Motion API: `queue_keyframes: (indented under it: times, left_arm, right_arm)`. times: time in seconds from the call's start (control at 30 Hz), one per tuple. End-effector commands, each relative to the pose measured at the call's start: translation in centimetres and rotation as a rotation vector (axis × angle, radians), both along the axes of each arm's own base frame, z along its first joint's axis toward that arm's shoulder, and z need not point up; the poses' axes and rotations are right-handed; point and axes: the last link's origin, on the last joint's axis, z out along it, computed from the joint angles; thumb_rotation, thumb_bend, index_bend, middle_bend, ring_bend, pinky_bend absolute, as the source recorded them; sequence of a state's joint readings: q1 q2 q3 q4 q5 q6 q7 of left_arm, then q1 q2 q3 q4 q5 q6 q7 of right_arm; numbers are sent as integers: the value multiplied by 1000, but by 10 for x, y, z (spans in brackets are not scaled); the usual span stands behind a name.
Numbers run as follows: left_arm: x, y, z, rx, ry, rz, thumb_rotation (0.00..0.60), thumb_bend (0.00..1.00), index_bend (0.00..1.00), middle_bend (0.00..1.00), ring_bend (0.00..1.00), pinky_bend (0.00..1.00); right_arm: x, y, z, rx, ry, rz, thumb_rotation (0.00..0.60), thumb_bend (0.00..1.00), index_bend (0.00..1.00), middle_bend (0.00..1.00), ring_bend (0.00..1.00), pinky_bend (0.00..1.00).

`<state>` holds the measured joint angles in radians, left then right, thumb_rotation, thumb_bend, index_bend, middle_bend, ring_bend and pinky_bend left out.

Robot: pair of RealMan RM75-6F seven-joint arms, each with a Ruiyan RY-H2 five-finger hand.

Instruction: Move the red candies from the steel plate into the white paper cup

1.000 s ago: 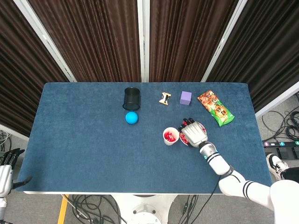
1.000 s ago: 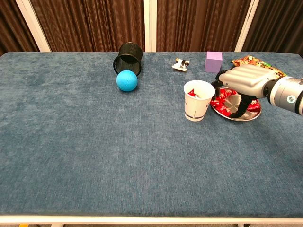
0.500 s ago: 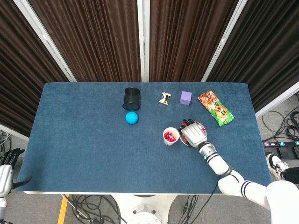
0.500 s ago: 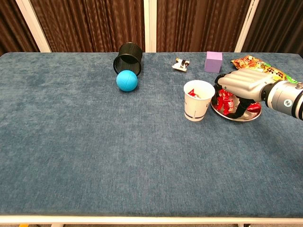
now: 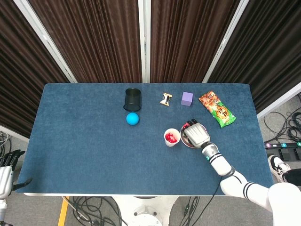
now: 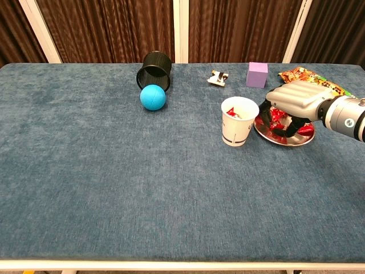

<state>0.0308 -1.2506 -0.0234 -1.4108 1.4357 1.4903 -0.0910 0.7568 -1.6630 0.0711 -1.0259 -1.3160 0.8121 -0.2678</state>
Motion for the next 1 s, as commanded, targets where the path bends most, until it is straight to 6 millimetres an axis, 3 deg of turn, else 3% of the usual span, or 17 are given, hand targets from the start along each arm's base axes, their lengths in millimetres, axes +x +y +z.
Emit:
queue_keyframes:
  times: [0.03, 0.4, 0.77, 0.9, 1.0]
  left_arm:
    - [0, 0, 0, 0, -1, 0, 600, 0, 238, 245, 149, 205]
    - [1, 2, 0, -2, 1, -5, 600, 0, 238, 245, 149, 205]
    - [3, 3, 1, 5, 0, -16, 600, 0, 238, 245, 149, 205]
    - [3, 3, 2, 8, -2, -18, 600, 0, 238, 244, 149, 204]
    - [3, 2, 1, 8, -5, -18, 600, 0, 238, 244, 149, 205]
  right_arm:
    - [-1, 0, 1, -4, 0, 0, 600, 398, 561, 448, 212, 195]
    - [6, -4, 25, -68, -80, 1, 600, 465, 605, 498, 261, 239]
    - [52, 8, 85, -132, -283, 92, 600, 464, 608, 508, 261, 244]
    - [70, 19, 88, -97, -319, 136, 600, 463, 609, 508, 261, 245]
    - [80, 23, 80, -66, -319, 158, 600, 463, 609, 508, 259, 245]
